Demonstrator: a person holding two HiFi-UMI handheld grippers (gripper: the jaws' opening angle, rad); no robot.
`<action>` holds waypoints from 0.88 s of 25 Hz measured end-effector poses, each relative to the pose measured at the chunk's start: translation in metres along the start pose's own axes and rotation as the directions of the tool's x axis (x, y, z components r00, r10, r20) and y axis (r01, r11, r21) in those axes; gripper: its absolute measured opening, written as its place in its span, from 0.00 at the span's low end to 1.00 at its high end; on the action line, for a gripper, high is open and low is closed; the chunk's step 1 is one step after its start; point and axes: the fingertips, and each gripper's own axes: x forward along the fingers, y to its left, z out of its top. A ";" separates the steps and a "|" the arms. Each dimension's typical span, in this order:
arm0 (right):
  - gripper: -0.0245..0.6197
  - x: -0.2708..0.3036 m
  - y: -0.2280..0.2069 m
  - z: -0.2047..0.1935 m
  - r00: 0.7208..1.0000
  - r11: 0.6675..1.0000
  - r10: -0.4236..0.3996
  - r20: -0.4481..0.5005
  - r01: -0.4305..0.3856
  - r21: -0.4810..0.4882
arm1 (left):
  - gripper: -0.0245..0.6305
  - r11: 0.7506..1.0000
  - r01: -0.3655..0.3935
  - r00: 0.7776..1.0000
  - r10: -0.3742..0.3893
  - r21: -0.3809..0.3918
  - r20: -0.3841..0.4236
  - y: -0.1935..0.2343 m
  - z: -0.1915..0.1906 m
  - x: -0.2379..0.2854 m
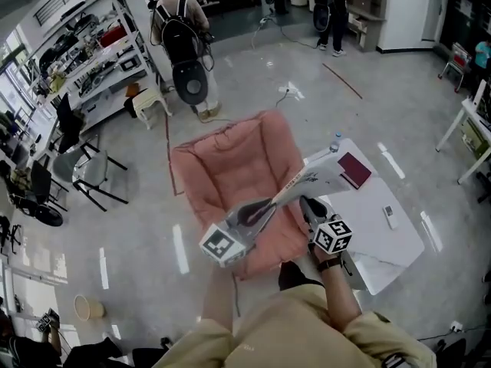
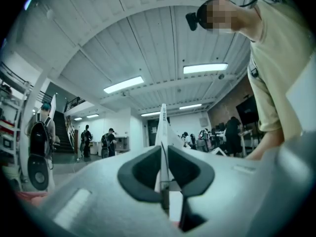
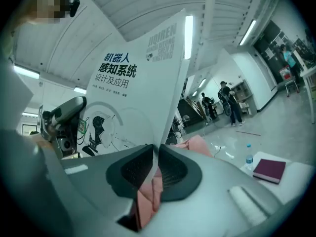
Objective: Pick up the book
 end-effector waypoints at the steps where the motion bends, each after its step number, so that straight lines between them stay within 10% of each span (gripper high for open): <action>1: 0.10 0.005 0.010 0.008 1.000 1.000 0.012 0.014 -0.012 -0.016 | 0.10 1.000 -0.020 1.000 0.020 0.010 0.021 0.004 0.009 -0.009; 22: 0.09 0.072 0.157 0.041 0.966 0.948 0.256 -0.036 -0.258 -0.188 | 0.10 0.941 -0.330 0.932 0.312 0.076 0.184 0.029 0.076 -0.150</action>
